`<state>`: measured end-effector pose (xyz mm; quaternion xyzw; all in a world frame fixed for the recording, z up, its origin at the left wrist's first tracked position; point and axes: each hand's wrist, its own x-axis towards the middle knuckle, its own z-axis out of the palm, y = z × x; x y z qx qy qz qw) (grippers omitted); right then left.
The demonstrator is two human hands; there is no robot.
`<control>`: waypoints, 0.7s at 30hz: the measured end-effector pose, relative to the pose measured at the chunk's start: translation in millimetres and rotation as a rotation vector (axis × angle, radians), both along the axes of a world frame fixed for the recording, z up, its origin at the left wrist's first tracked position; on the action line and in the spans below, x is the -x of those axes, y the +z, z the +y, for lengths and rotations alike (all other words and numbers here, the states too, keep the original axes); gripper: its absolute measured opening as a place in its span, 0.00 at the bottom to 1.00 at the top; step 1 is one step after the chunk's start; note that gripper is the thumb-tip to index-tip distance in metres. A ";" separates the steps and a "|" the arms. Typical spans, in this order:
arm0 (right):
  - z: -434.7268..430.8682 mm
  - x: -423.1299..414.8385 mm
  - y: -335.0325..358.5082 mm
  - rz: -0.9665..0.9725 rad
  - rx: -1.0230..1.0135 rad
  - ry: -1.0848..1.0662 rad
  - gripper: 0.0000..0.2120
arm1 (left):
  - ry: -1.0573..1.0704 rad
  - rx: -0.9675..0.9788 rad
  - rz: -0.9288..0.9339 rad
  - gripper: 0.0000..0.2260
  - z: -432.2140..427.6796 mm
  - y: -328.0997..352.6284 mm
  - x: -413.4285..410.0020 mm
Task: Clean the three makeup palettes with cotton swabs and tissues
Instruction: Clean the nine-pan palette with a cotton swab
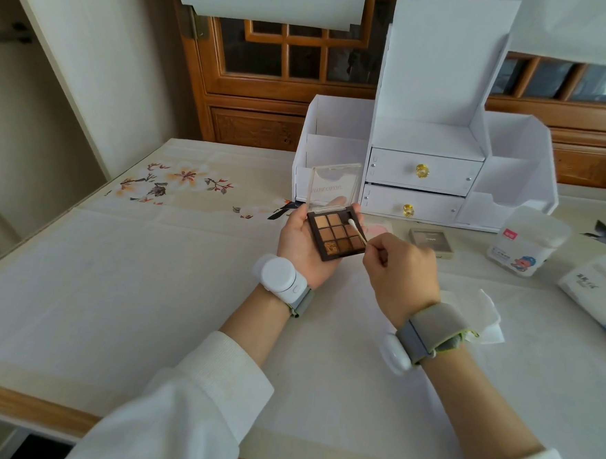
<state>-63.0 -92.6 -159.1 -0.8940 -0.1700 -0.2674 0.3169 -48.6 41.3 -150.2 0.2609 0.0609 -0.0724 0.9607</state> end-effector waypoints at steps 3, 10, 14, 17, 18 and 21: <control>-0.4 -0.8 -1.5 -0.026 -0.003 0.016 0.08 | -0.004 0.018 0.002 0.26 0.2 -0.9 -0.3; -4.2 -2.6 0.7 -0.061 -0.018 -0.057 0.07 | -0.004 -0.012 0.001 0.26 3.0 -3.0 -1.7; 4.2 6.6 4.0 -0.085 -0.038 0.078 0.05 | 0.003 0.021 -0.019 0.25 2.6 -0.5 0.2; 8.6 12.5 4.7 -0.075 -0.039 0.230 0.04 | 0.015 0.009 -0.034 0.23 4.4 -1.9 0.3; 8.7 13.6 4.8 -0.068 -0.033 0.268 0.04 | 0.016 0.001 -0.035 0.22 5.2 -2.9 -0.7; 7.5 13.6 3.5 -0.053 -0.014 0.323 0.04 | 0.026 -0.013 -0.026 0.21 7.6 -5.6 -3.2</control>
